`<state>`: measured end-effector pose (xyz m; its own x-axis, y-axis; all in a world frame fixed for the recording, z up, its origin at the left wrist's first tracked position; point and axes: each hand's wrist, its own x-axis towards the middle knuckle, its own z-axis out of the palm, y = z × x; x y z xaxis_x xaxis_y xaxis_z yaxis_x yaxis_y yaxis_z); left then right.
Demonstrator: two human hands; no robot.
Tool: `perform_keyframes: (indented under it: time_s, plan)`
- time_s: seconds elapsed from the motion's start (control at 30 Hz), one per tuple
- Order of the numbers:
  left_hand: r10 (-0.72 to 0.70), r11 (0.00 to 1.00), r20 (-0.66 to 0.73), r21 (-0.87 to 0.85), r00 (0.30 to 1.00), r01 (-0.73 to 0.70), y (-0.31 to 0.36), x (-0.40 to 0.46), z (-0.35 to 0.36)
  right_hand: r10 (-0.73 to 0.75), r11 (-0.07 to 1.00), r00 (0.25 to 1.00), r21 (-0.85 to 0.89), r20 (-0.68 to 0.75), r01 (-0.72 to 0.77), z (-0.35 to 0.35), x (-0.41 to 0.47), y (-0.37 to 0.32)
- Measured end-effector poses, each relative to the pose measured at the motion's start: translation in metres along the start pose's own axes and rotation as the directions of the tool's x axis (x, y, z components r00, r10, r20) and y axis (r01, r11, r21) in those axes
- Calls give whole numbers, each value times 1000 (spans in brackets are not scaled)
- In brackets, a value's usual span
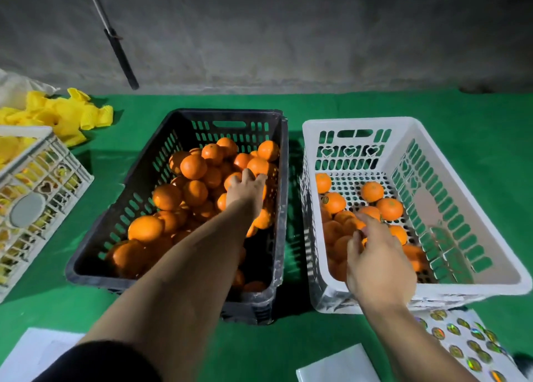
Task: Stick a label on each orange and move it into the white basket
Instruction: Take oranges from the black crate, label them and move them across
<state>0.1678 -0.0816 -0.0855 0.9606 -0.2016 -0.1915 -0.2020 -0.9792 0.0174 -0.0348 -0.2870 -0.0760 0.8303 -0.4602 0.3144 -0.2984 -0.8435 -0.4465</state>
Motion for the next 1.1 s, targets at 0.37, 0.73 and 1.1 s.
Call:
perform_keyframes:
  time_s: [0.37,0.73,1.1]
  plan:
    - [27,714,-342,-652,939,-257,-12,-120,-63,31,992,1000,123,-4,-30,-10,-5,-2]
    - [74,389,-337,-857,939,-338,14,-268,-52,-175,309,952,932,249,-187,-99,-55,-48]
    - [127,494,-480,-728,868,-475,30,-318,-73,-397,562,883,827,252,17,-158,-81,-69]
